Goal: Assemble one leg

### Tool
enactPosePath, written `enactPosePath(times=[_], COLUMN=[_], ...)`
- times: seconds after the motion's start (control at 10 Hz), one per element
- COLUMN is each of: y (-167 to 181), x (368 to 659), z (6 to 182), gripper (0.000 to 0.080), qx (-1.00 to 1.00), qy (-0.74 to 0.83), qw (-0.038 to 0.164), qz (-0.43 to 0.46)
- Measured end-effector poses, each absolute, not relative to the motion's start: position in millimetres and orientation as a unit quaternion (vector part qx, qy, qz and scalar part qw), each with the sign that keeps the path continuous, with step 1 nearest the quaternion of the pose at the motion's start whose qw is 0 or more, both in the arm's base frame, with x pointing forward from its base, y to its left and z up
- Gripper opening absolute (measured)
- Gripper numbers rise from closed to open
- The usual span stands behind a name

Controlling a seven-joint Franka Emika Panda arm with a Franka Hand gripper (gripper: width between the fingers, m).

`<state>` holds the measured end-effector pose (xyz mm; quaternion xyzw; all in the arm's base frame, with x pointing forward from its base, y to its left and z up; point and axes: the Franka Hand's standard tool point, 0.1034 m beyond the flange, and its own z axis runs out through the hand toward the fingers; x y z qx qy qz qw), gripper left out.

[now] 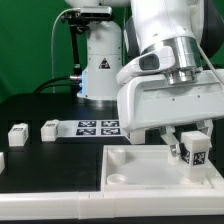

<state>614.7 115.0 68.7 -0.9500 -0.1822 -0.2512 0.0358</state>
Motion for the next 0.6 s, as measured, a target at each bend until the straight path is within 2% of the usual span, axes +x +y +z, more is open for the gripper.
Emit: enactPosePath(times=[0.1,0.2,0.6], y=[115.0,115.0,115.0], x=[614.7,614.7,614.7], z=[68.6,68.6,68.6], gripper=[0.0549,0.0618,0.0648], qx=[-0.95,-0.95,-0.95], qy=[-0.182,-0.182,-0.182], qw=[0.036,0.036,0.036], qz=[-0.251,-0.251,-0.251])
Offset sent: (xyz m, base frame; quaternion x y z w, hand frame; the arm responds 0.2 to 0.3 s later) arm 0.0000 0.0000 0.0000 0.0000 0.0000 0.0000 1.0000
